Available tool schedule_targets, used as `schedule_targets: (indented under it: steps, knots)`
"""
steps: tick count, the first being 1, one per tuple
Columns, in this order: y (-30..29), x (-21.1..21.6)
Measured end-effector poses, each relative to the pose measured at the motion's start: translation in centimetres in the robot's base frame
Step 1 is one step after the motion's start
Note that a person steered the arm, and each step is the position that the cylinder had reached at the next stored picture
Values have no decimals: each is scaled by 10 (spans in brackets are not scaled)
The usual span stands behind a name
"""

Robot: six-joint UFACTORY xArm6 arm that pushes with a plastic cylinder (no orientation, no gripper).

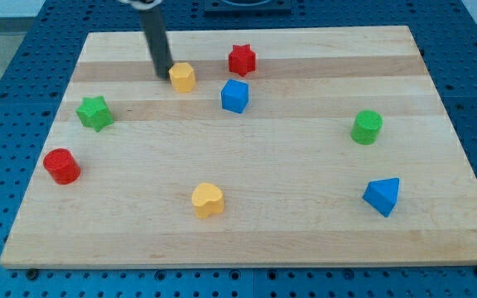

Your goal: Move the yellow hexagon vertically above the yellow heart

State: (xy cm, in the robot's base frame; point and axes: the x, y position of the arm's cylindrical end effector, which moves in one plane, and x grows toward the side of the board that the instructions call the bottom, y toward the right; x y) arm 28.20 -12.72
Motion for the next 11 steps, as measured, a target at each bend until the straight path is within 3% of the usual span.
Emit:
schedule_targets:
  steps: [1,3,5,6,7,8,9,10,11]
  knots:
    - [24,16]
    - [67,96]
    - [33,51]
    - [5,77]
    - [18,96]
    - [89,122]
    - [12,122]
    - [-21,155]
    - [63,202]
